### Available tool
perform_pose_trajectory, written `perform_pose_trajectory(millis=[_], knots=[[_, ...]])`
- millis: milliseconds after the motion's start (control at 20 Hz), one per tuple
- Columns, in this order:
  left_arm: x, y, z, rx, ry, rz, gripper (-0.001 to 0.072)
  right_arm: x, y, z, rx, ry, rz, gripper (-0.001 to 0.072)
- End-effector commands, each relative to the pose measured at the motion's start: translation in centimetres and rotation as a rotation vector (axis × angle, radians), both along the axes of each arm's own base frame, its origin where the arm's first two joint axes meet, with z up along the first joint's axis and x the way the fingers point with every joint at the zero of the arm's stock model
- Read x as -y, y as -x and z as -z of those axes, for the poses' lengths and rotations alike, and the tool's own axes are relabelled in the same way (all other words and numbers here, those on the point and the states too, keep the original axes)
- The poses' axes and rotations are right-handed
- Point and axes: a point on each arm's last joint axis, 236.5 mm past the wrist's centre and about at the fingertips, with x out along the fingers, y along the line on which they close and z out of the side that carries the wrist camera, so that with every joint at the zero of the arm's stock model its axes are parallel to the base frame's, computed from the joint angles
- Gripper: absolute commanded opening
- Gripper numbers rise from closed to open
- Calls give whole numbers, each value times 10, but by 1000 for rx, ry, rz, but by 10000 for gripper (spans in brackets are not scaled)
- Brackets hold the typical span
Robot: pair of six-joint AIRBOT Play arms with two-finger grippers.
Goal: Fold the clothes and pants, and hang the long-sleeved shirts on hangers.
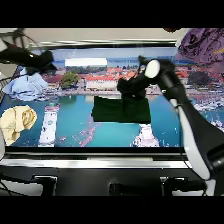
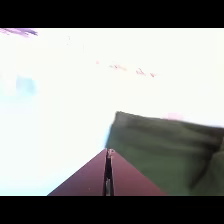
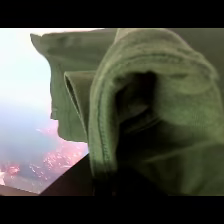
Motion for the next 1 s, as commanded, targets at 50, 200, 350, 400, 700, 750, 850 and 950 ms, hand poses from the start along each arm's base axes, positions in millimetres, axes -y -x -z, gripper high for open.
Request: perform_pose_trajectory(millis=[50,200,350,400,700,750,850,950], knots=[[-32,7,-5,-5,-21,-57,16,-42,-6,41,-44,-46,21,32],[-32,10,7,-37,-21,-57,16,-48,-18,53,-34,-69,49,32],[-32,12,15,-55,-26,-46,16,-55,-28,60,-26,-102,84,33],[-32,12,16,-56,-27,-44,16,-58,-30,60,-24,-119,91,33],[-32,12,16,-56,-27,-44,16,-92,-47,19,92,-315,62,455],[-32,12,16,-56,-27,-44,16,-96,-48,4,133,-341,33,456],[-32,12,16,-56,-27,-45,16,-91,-51,-28,221,-358,9,459],[-32,12,16,-56,-27,-45,16,-74,-52,-62,289,-362,-1,480]])
